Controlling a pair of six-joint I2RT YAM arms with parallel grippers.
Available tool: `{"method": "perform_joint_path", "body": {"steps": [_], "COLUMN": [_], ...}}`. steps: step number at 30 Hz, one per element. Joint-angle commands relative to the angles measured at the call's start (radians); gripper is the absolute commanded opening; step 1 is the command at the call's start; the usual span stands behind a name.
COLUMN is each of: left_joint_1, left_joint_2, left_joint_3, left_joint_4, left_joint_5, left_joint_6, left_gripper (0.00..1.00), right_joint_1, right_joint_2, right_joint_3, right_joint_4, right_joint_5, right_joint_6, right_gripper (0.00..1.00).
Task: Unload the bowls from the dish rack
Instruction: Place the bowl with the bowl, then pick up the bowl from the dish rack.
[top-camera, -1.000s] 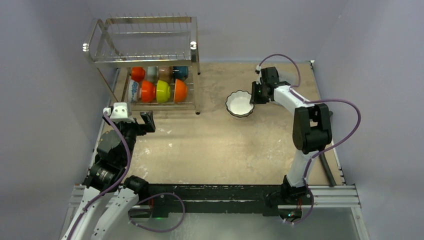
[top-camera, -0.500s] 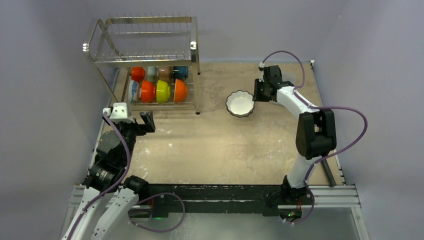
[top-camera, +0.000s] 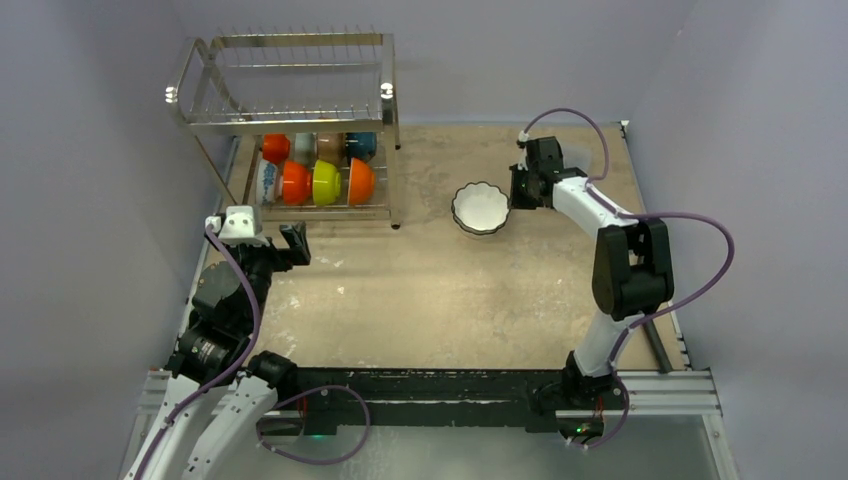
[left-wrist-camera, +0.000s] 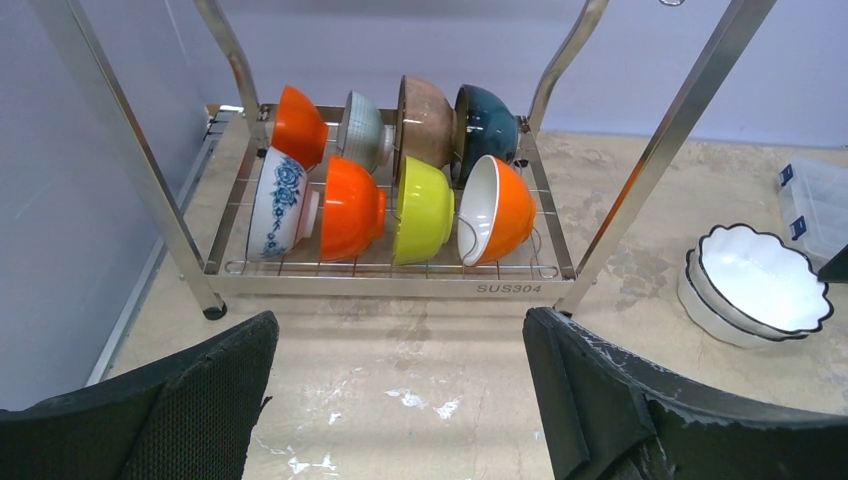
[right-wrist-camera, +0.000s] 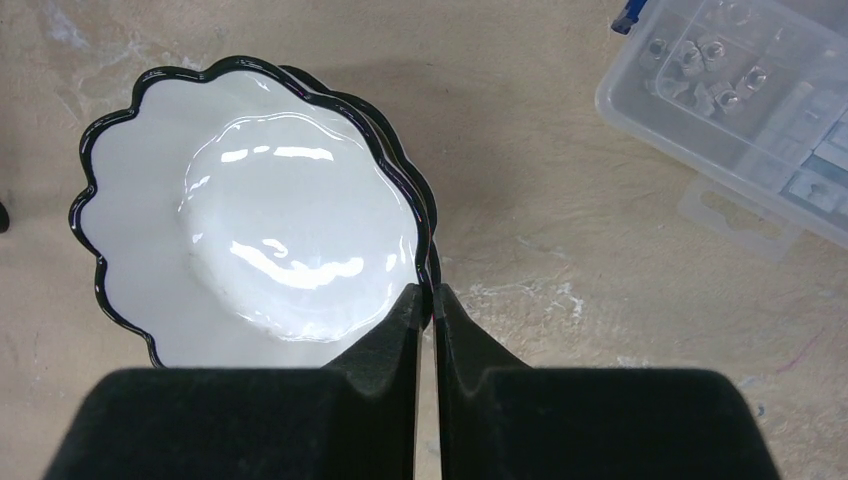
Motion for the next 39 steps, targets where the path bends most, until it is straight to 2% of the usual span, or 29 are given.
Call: {"method": "perform_joint_path", "body": {"steps": [1, 7, 17, 23, 33, 36, 39], "left_joint_1": [0.006, 0.006, 0.005, 0.005, 0.005, 0.005, 0.006], "left_joint_2": [0.000, 0.008, 0.030, 0.060, 0.116, 0.139, 0.174], "left_joint_3": [-0.004, -0.003, -0.003, -0.003, 0.018, 0.022, 0.015], "left_joint_4": [0.036, 0.036, 0.036, 0.035, 0.022, 0.030, 0.062], "left_joint_5": [0.015, 0.015, -0.004, -0.020, 0.064, 0.110, 0.159], "left_joint_6": [0.004, 0.003, -0.001, -0.010, -0.082, -0.123, -0.177], "left_gripper": [0.91, 0.91, 0.91, 0.91, 0.92, 0.94, 0.96], "right_joint_1": [0.000, 0.000, 0.000, 0.000, 0.002, 0.002, 0.003], "right_joint_2": [0.002, -0.049, -0.273, -0.497, -0.933, -1.054, -1.161], "right_joint_3": [-0.006, 0.003, -0.055, -0.157, -0.359, -0.412, -0.447], "right_joint_4": [0.012, 0.002, 0.051, 0.104, 0.184, 0.202, 0.212], "right_joint_5": [-0.003, 0.008, 0.038, 0.089, 0.148, 0.145, 0.140], "right_joint_6": [0.006, 0.006, 0.029, 0.044, 0.042, 0.046, 0.045], "right_gripper": [0.09, 0.11, 0.31, 0.49, 0.91, 0.98, 0.99]}}
